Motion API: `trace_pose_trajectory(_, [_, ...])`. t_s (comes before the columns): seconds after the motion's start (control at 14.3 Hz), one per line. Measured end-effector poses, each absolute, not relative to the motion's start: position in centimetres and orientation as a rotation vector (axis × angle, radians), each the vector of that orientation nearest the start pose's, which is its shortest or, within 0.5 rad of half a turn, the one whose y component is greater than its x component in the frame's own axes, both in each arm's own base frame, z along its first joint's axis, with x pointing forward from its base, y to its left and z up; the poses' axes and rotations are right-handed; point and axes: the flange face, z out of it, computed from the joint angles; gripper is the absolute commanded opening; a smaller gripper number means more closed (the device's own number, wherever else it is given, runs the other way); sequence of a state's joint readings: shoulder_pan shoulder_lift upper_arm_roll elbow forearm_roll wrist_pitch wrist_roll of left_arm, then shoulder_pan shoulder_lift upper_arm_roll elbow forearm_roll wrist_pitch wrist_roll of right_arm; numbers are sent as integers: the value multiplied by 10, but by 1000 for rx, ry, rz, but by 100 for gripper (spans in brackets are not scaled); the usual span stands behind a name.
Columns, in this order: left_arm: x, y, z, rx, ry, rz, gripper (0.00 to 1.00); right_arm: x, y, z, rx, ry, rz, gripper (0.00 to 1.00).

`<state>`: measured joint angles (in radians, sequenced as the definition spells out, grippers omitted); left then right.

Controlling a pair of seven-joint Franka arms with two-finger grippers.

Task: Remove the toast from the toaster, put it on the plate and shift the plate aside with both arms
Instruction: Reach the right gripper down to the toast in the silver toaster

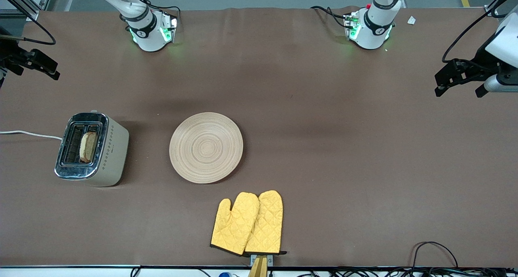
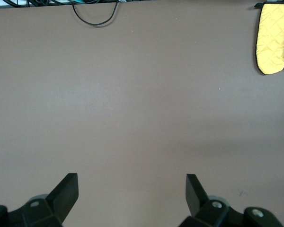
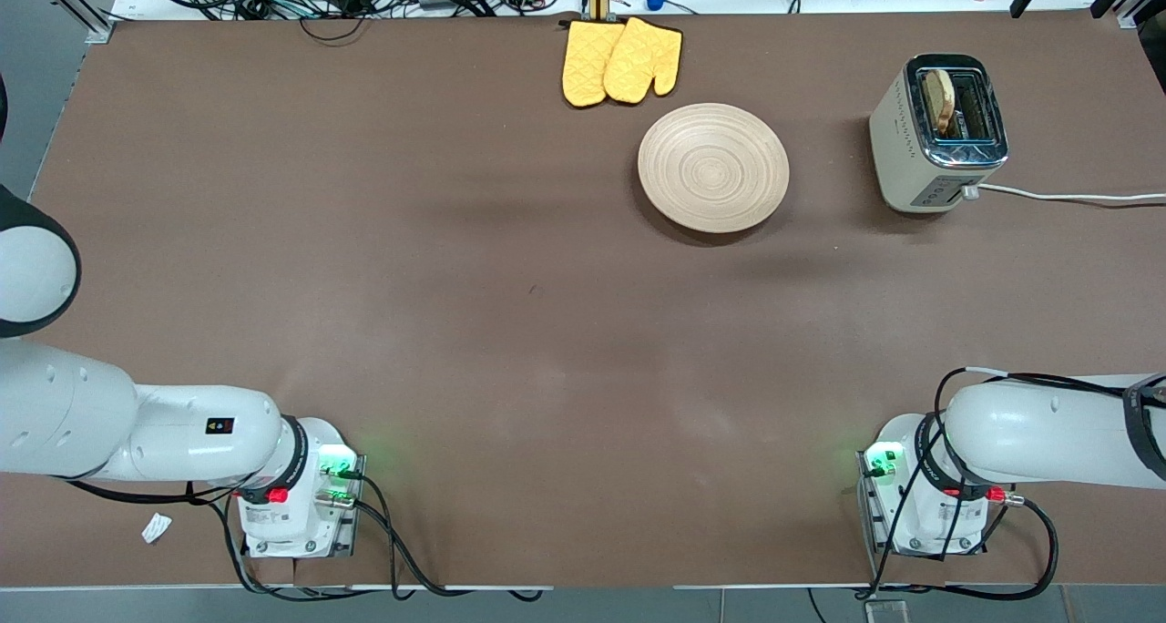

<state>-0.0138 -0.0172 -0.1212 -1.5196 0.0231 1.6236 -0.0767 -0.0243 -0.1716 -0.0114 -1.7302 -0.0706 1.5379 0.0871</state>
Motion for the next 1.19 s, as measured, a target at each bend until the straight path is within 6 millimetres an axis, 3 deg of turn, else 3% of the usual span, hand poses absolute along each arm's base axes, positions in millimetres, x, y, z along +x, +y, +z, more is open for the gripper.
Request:
trace_pose_trajectory(0.7, [550, -73, 663, -3122, 90, -192, 100, 500, -29, 631, -3203, 208, 39, 100])
trace_pose_trajectory(0.91, [550, -73, 664, -3122, 90, -193, 100, 530, -36, 594, -3203, 216, 39, 100])
trace_pose_trajectory(1.19, [550, -72, 664, -3122, 89, -193, 100, 583, -42, 511, -3205, 213, 72, 100])
